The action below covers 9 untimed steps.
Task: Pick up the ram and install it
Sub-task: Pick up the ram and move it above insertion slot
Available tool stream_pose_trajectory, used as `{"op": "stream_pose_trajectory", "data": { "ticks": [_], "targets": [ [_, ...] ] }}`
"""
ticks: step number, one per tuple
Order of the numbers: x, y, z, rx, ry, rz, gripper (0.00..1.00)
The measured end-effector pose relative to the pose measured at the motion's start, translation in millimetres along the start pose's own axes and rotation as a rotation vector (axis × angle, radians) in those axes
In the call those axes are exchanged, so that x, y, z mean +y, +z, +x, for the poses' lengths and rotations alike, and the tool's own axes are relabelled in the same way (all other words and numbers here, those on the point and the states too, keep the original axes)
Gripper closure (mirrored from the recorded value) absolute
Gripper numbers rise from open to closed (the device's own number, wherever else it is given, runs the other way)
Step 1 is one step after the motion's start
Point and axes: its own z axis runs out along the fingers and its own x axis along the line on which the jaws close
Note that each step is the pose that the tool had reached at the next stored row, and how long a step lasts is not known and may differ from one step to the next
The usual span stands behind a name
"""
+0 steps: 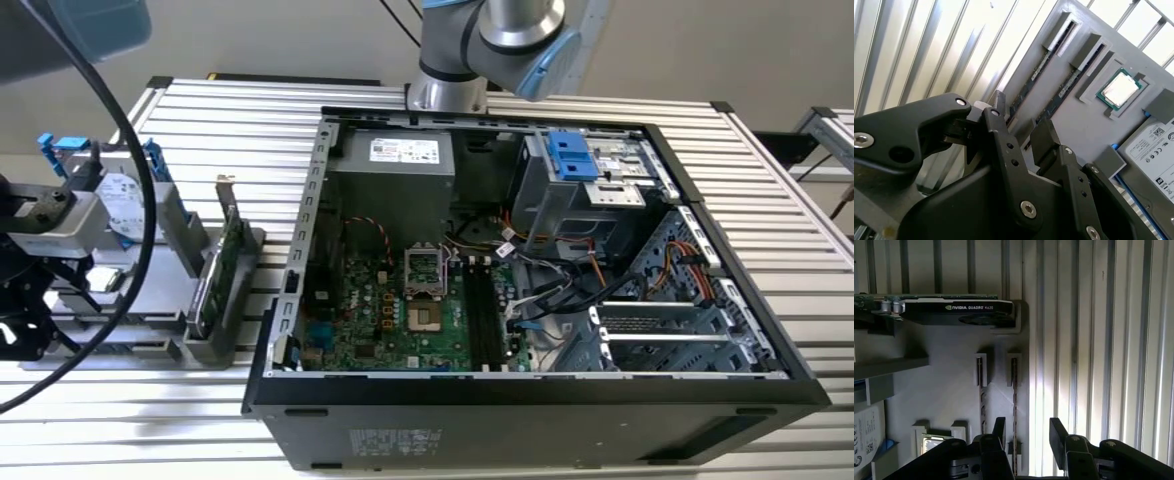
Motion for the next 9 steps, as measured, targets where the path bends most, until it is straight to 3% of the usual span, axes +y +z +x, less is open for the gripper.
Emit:
{"op": "stream_pose_trajectory", "data": {
  "ticks": [9],
  "targets": [
    [-1.2, 0.9, 0.0, -0.0001, 0.000, 0.0001, 0.00]
  ]
}}
